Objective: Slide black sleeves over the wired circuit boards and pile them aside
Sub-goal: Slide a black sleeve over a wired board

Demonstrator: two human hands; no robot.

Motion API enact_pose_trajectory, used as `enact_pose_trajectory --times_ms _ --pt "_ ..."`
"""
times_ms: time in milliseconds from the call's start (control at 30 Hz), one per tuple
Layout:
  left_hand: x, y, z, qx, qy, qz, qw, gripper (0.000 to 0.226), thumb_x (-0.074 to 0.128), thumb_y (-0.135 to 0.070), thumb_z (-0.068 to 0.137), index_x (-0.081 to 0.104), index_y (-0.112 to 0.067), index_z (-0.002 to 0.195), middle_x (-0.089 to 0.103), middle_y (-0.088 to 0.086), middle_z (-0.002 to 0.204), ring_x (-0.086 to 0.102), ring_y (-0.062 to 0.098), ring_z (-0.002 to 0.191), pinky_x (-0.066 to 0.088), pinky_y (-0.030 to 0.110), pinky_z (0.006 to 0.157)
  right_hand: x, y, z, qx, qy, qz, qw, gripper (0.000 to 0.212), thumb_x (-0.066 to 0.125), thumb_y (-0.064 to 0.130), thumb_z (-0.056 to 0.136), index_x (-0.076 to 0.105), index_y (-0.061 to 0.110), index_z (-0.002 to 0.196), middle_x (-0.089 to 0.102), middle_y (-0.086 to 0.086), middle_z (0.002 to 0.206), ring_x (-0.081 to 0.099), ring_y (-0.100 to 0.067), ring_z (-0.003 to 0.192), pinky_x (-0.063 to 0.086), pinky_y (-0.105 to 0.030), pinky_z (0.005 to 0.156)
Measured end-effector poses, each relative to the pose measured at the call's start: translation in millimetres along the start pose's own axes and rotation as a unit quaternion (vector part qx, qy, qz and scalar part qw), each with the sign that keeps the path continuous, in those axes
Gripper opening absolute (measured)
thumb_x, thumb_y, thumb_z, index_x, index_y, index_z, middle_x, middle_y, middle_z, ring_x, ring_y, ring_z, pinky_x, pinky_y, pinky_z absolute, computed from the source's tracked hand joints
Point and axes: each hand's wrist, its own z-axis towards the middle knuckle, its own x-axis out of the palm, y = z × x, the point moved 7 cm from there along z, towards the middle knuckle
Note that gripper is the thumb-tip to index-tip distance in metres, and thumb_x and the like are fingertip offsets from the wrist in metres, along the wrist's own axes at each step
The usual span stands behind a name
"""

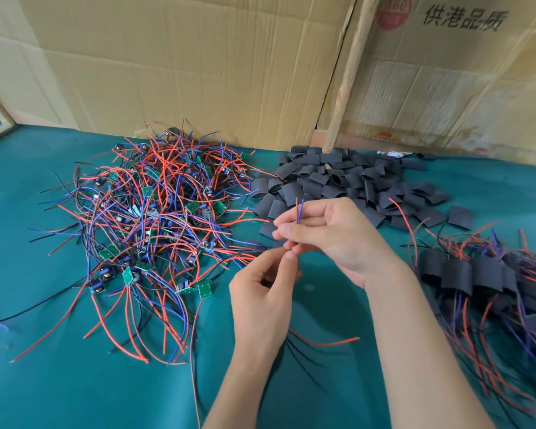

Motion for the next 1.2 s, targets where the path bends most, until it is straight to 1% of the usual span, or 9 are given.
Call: enact_pose_trajectory --times_ms 133,267,400,500,700,867,1033,1133,1200 --pt "-0.5 0.4 0.7 0.005 -0.011 0.039 0.999 0.016 0.069 -0.013 0.096 0.077 -0.021 0.086 0.064 -0.007 0.064 0.050 0.002 0.058 0.041 0.017 0.058 -36.0 -10.7 -4.1 0.034 -0.074 -0.046 0.996 0.015 0.073 0.030 0.095 0.079 0.016 0.093 0.080 -0.006 0.091 0.074 -0.015 0.078 0.056 -0.022 0.062" --pt "-0.2 0.7 0.2 -0.002 -0.016 0.044 0.999 0.017 0.066 -0.013 0.097 0.075 -0.020 0.085 0.066 -0.002 0.068 0.050 0.002 0.058 0.041 0.015 0.058 -70.6 -25.7 -6.8 0.033 -0.220 -0.285 0.932 0.018 0.084 0.039 0.080 0.077 0.029 0.093 0.074 0.013 0.086 0.065 -0.004 0.078 0.045 -0.018 0.068" --pt "-0.5 2.2 0.1 -0.013 -0.020 0.037 0.999 0.017 0.066 -0.014 0.098 0.075 -0.018 0.084 0.066 0.002 0.069 0.052 0.006 0.059 0.042 0.015 0.058 -58.6 -38.6 0.7 0.042 -0.191 -0.341 0.919 0.035 0.091 0.032 0.072 0.076 0.026 0.103 0.065 0.013 0.094 0.058 -0.013 0.087 0.040 -0.025 0.074" --pt "-0.9 4.3 0.8 -0.024 -0.026 0.030 0.999 0.017 0.066 -0.015 0.097 0.074 -0.019 0.083 0.067 0.001 0.068 0.054 0.008 0.060 0.044 0.019 0.059 -54.7 -38.4 4.1 0.031 -0.186 -0.361 0.913 0.032 0.092 0.025 0.071 0.078 0.023 0.101 0.063 0.016 0.090 0.063 -0.016 0.094 0.042 -0.027 0.076" --pt "-0.9 7.7 1.5 -0.033 -0.033 0.020 0.999 0.017 0.067 -0.016 0.097 0.074 -0.020 0.082 0.067 0.002 0.069 0.056 0.010 0.061 0.048 0.031 0.062 -43.7 -32.0 2.3 0.055 -0.142 -0.430 0.890 0.037 0.094 0.035 0.068 0.080 0.019 0.098 0.073 -0.001 0.100 0.064 -0.029 0.101 0.054 -0.040 0.083" --pt "-1.4 8.4 1.9 -0.040 -0.040 0.016 0.998 0.017 0.065 -0.016 0.098 0.072 -0.019 0.082 0.066 0.006 0.070 0.054 0.011 0.061 0.050 0.037 0.062 -37.1 -29.4 1.4 0.064 -0.130 -0.435 0.889 0.035 0.089 0.037 0.072 0.078 0.014 0.097 0.073 -0.008 0.091 0.059 -0.031 0.095 0.057 -0.043 0.084" --pt "-2.6 8.0 1.9 -0.042 -0.042 0.021 0.998 0.019 0.064 -0.017 0.099 0.071 -0.020 0.081 0.066 0.003 0.067 0.054 0.012 0.059 0.049 0.036 0.062 -38.7 -27.7 0.9 0.031 -0.159 -0.394 0.905 0.030 0.080 0.032 0.074 0.067 0.008 0.064 0.061 -0.014 0.061 0.037 -0.023 0.064 0.042 -0.034 0.056" --pt "-2.9 7.5 1.8 -0.040 -0.042 0.022 0.998 0.019 0.064 -0.017 0.098 0.070 -0.020 0.081 0.064 -0.003 0.064 0.053 0.011 0.058 0.048 0.035 0.060 -46.0 -29.7 -1.2 0.029 -0.159 -0.333 0.929 0.022 0.085 0.027 0.073 0.071 0.012 0.066 0.062 -0.008 0.058 0.041 -0.012 0.052 0.034 -0.022 0.050" --pt "-2.4 7.0 1.9 -0.039 -0.042 0.019 0.998 0.019 0.064 -0.016 0.098 0.070 -0.020 0.081 0.064 -0.004 0.063 0.052 0.010 0.057 0.047 0.035 0.059 -57.3 -30.7 -3.7 0.039 -0.189 -0.251 0.948 0.016 0.087 0.026 0.073 0.074 0.018 0.070 0.069 -0.001 0.060 0.054 -0.009 0.052 0.042 -0.018 0.052"
